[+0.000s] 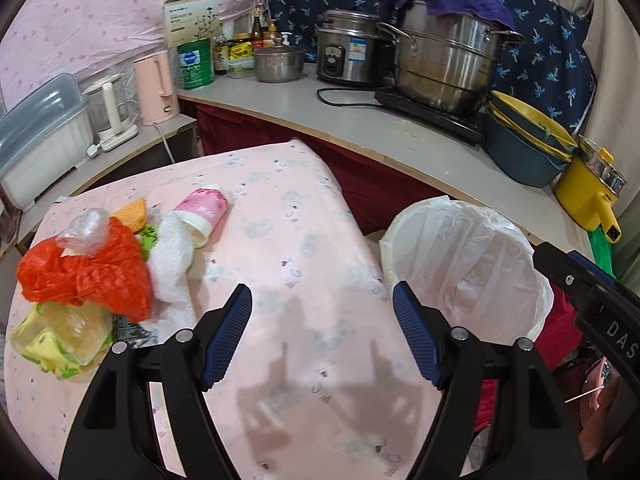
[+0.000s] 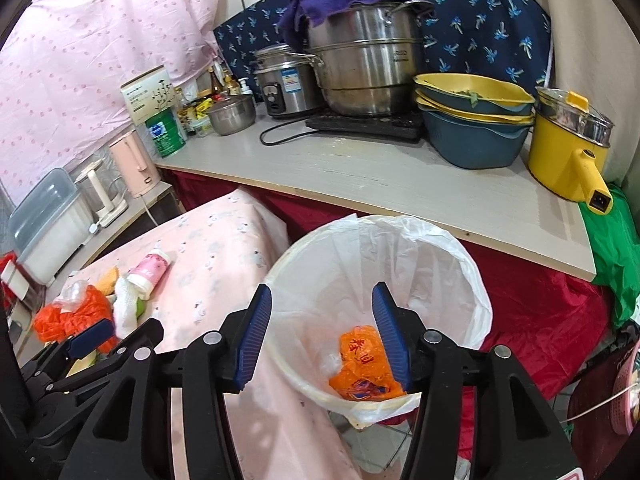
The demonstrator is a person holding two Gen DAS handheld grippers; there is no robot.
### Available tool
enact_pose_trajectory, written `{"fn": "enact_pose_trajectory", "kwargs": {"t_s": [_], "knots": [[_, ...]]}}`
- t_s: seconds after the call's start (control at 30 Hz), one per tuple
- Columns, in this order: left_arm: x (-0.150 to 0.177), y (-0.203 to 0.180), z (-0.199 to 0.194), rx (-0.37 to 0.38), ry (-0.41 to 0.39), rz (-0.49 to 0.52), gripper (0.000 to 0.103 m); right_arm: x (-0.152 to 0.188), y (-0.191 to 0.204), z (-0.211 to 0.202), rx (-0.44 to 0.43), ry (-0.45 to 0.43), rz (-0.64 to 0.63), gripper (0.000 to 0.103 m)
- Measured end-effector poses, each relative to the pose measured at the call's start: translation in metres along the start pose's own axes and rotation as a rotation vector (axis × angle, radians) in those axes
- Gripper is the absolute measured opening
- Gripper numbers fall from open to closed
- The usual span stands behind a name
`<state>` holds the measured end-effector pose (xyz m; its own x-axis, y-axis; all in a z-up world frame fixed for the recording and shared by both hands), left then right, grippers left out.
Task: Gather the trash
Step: 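Move both open tools back over the table trash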
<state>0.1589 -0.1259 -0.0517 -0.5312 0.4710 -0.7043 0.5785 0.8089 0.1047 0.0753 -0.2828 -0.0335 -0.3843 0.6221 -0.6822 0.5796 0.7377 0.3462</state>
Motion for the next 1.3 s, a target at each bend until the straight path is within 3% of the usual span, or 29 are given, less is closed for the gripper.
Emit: {"fn": "enact_pose_trajectory", "kwargs": {"t_s": [0.57, 1.0, 1.3], "knots": [[0.044, 0.093, -0.058, -0.152, -0.013, -0.112, 0.069, 0.039, 0.096, -0.033, -0.119, 0.017, -0.151, 0.054], [0.093, 0.176, -0.088, -0.274, 0.027, -0.226, 0.069, 0.088, 0.176, -0.040, -0.227, 0.088, -0.262, 0.054], [0.122, 0.226, -0.102, -0.321, 0.044, -0.321, 0.069, 0.122, 0.228, -0.036, -0.284, 0.145, -0.333, 0.054]]}}
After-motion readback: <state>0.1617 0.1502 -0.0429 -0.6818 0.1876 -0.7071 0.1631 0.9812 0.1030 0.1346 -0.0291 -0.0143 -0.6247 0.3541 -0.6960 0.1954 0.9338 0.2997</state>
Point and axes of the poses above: each gripper's, at about its wrist camera, not at the fingertips, and z roughly the way its jaws point, y to its left, x to its underside, the point moved 6 cm from there along z, roughly the way its jaws point, and after that the axes turned 14 degrees about z, right-handed, at the moved point
